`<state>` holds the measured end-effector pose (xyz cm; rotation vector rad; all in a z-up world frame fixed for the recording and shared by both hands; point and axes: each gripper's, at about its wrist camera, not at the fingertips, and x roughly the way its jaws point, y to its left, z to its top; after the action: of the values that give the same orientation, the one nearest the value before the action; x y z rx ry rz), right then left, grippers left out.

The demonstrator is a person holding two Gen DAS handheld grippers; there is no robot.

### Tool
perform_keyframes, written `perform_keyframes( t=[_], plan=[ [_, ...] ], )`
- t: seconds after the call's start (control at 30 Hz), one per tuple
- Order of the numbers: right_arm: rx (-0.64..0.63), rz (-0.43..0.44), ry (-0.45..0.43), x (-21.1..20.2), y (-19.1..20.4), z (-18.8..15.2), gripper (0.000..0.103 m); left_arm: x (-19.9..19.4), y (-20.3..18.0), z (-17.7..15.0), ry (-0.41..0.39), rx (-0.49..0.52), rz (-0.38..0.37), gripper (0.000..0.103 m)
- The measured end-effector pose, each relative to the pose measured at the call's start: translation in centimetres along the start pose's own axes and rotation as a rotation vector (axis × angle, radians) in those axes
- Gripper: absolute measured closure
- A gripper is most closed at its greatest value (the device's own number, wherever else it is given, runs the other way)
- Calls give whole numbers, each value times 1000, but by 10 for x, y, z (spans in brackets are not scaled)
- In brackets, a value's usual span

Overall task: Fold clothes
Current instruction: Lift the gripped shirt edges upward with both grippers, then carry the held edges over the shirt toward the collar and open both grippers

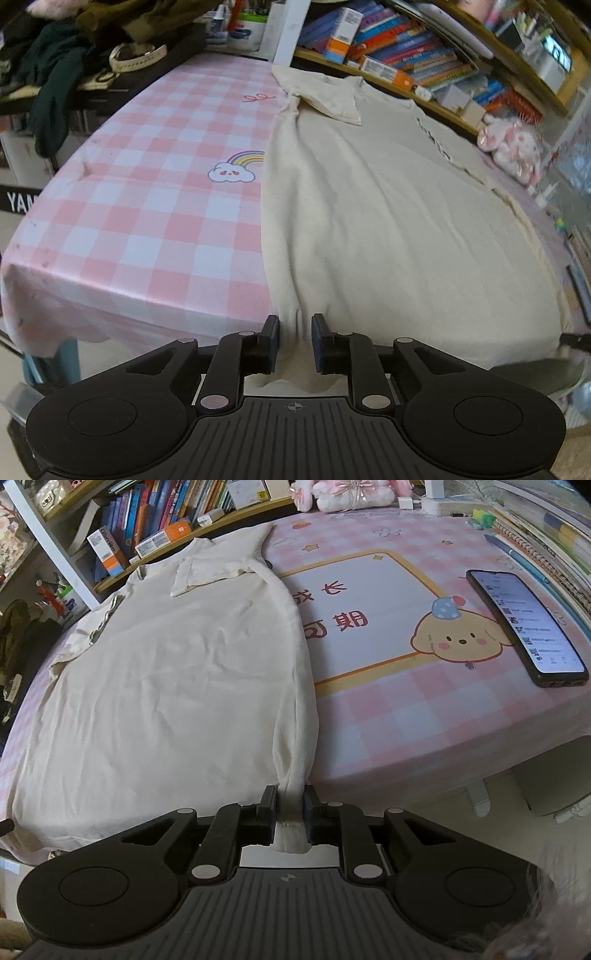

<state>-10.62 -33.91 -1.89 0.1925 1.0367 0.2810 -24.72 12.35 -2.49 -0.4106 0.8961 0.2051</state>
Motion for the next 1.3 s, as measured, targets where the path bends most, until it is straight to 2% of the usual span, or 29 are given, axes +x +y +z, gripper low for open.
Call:
perform_keyframes(
  t=[0.03,0.27,0.5,0.77,0.87,0.9,0.97,1.1,1.2,1.23,1.3],
  plan=[
    [-1,3,1,0,-1,0,89,0,0,0,1,-3,1,98],
    [-15,-10,-13,-10,-5,0,93,-10,2,-5,-10,-28,-16,99],
    [12,-28,-4,-35,-28,-5,93,-25,8,-21,57,-46,-48,99],
    [63,-42,121,-53,-51,-36,93,-27,18,-60,229,-82,-102,99],
    [75,-50,183,-56,-57,-48,93,-28,20,-62,248,-102,-137,99],
    [85,-42,190,-58,-59,-48,93,-30,21,-60,239,-114,-155,99],
    [142,34,127,-69,-62,-31,93,-39,26,-45,174,-173,-219,99],
    [255,184,0,-89,-69,2,93,-57,38,4,-31,-292,-350,99],
    [319,281,-113,-102,-72,37,94,-52,42,47,-177,-351,-421,99],
    [340,309,-161,-102,-72,53,101,-48,43,61,-215,-371,-438,99],
    [396,375,-252,-101,-70,81,101,-40,43,87,-289,-406,-469,99]
  ],
)
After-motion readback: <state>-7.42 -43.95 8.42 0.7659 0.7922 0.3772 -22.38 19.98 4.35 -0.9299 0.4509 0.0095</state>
